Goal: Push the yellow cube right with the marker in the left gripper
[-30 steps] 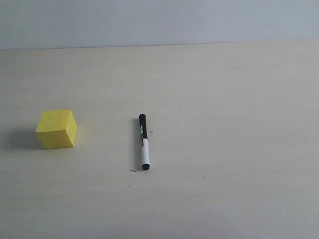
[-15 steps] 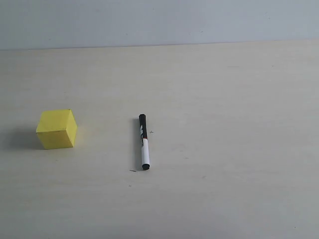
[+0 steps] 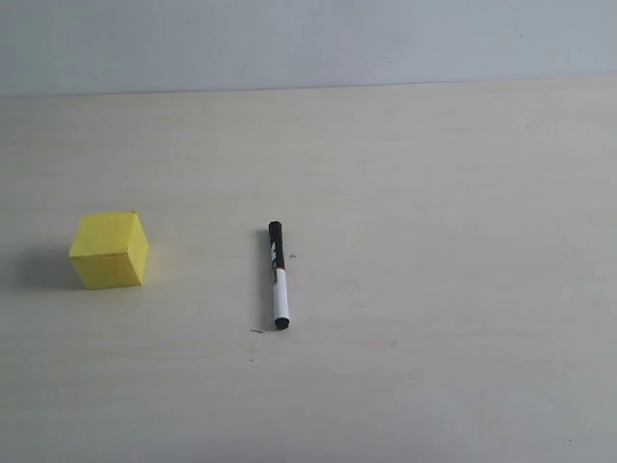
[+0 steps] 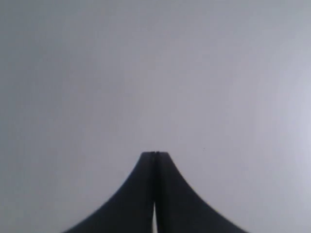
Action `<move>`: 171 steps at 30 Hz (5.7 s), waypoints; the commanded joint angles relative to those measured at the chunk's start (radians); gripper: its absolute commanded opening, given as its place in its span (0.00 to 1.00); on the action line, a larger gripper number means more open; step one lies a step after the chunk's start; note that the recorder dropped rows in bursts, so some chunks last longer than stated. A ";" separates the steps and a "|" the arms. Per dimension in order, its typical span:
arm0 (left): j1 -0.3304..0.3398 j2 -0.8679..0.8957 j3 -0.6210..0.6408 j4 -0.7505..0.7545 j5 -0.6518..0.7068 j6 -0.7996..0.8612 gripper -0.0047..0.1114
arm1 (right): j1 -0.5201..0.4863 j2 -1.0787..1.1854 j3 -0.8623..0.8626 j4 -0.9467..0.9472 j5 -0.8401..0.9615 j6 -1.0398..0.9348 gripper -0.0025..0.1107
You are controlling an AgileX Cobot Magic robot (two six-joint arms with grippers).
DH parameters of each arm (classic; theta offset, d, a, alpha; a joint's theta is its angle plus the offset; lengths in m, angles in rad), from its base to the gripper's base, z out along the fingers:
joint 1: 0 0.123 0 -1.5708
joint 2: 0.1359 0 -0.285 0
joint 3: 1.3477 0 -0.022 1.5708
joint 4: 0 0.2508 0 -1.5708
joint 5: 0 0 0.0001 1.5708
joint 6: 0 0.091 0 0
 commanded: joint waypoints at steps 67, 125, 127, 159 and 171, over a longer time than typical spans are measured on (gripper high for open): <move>-0.747 2.135 -1.351 -0.101 1.377 -0.179 0.37 | -0.004 -0.006 0.004 0.005 -0.002 0.000 0.02; 0.119 1.702 -0.793 0.160 1.117 1.821 0.04 | -0.004 -0.006 0.004 0.007 -0.005 0.000 0.02; 0.143 1.700 -0.793 0.158 1.121 1.842 0.04 | -0.004 -0.006 0.004 0.007 -0.005 0.000 0.02; -0.196 1.707 -0.793 0.172 1.037 1.533 0.04 | -0.004 -0.006 0.004 0.007 -0.005 0.000 0.02; -0.253 1.716 -0.793 0.213 1.071 1.458 0.04 | -0.004 -0.006 0.004 0.007 -0.005 0.000 0.02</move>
